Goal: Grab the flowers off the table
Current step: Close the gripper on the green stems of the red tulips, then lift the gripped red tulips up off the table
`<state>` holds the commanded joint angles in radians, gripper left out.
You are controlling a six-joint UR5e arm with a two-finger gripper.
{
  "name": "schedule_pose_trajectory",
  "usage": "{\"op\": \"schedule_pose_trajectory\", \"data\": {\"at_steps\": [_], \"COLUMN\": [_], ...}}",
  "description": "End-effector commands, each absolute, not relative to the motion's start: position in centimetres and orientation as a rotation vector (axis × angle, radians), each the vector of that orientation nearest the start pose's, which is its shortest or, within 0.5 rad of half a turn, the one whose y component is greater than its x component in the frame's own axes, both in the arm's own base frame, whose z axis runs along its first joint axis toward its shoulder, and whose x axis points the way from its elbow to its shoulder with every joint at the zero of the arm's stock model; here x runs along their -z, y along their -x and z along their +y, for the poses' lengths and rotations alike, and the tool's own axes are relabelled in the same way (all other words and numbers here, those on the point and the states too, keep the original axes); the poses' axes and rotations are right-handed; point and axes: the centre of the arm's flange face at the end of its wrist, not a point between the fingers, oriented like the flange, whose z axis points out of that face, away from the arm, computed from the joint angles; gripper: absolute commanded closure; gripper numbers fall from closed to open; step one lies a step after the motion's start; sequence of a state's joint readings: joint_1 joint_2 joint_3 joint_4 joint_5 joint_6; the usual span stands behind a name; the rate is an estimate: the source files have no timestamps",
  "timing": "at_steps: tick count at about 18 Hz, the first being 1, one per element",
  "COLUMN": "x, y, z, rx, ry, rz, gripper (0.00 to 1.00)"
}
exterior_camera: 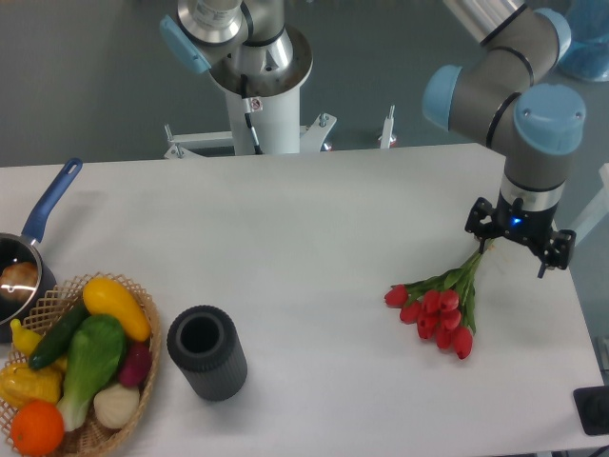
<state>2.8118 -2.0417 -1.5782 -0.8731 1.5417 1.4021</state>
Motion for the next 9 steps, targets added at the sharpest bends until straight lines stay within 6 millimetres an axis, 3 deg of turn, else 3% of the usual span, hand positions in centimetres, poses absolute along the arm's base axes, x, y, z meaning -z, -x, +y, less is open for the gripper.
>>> {"op": "schedule_pose_trajectory", "data": {"at_steps": [5, 9], "x": [-27.2, -23.9], "y": [57.9, 57.3], "z": [33.9, 34.7], "rx": [-0.295, -0.213], "ry": [3.039, 3.059], "rz": [0.255, 0.29], "gripper": [0.0, 0.0]}}
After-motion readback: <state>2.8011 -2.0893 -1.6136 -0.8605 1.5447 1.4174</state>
